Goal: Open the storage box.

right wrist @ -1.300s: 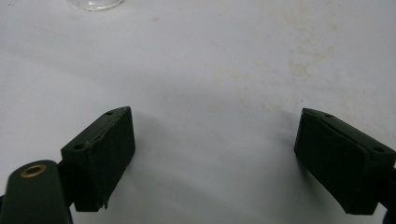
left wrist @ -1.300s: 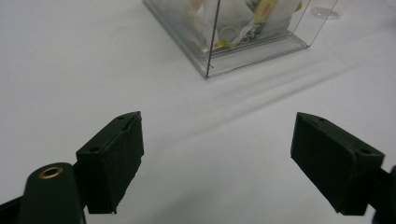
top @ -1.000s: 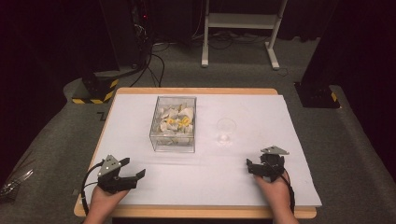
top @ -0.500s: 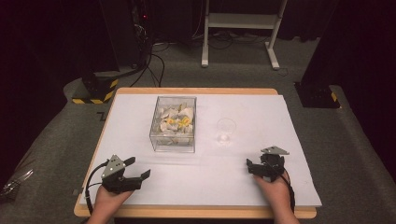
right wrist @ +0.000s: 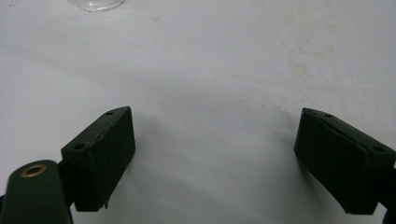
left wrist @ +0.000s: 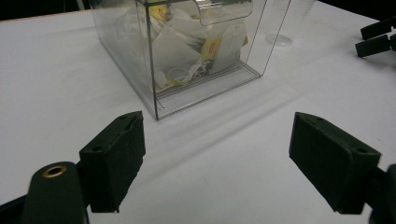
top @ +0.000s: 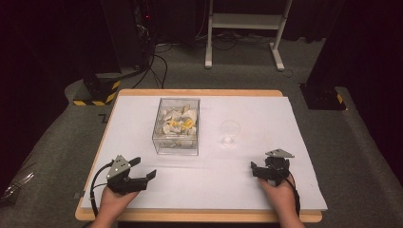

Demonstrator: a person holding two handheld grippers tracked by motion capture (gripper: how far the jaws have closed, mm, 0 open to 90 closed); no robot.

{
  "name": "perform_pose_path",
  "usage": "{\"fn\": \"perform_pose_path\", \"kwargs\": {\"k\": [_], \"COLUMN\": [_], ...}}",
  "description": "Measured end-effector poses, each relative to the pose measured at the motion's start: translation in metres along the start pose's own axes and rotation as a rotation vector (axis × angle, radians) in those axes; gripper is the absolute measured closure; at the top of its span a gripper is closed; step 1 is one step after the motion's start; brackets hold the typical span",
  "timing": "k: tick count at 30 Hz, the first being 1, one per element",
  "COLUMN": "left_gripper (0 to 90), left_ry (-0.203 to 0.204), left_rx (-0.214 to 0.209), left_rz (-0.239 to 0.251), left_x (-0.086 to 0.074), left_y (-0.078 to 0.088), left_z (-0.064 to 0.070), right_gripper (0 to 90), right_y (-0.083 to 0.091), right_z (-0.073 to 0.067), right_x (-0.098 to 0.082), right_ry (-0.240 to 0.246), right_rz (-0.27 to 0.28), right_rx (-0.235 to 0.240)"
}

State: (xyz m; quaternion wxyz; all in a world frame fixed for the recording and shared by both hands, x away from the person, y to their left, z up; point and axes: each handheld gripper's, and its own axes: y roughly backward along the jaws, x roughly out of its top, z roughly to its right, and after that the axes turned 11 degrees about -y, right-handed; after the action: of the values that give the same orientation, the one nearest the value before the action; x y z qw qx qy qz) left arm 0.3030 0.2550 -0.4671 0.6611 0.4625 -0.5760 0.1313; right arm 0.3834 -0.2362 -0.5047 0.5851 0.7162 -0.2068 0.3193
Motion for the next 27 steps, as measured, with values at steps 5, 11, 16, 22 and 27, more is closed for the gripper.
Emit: {"fn": "perform_pose_path", "kwargs": {"k": [5, 11, 16, 22, 27], "left_gripper": [19.4, 20.0, 20.1, 20.5, 20.3], "left_ry": [-0.010, -0.032, -0.033, -0.014, 0.007], "left_rx": [-0.008, 0.003, 0.006, 0.003, -0.011], "left_rz": [-0.003, 0.002, 0.004, 0.010, 0.024], "left_x": [0.006, 0.018, 0.023, 0.028, 0.032], "left_y": [-0.004, -0.010, -0.015, -0.022, -0.027], "left_z": [0.004, 0.005, 0.003, -0.001, -0.002], "right_gripper": [12.2, 12.2, 12.2, 12.2, 12.3], "right_y": [0.000, 0.000, 0.000, 0.000, 0.000], "right_z": [0.000, 0.000, 0.000, 0.000, 0.000], "right_x": [0.000, 0.000, 0.000, 0.000, 0.000], "right_ry": [-0.005, -0.005, -0.002, -0.004, -0.004], "right_rz": [-0.001, -0.003, -0.002, -0.002, -0.002], "right_rx": [0.002, 0.002, 0.002, 0.002, 0.002]}}
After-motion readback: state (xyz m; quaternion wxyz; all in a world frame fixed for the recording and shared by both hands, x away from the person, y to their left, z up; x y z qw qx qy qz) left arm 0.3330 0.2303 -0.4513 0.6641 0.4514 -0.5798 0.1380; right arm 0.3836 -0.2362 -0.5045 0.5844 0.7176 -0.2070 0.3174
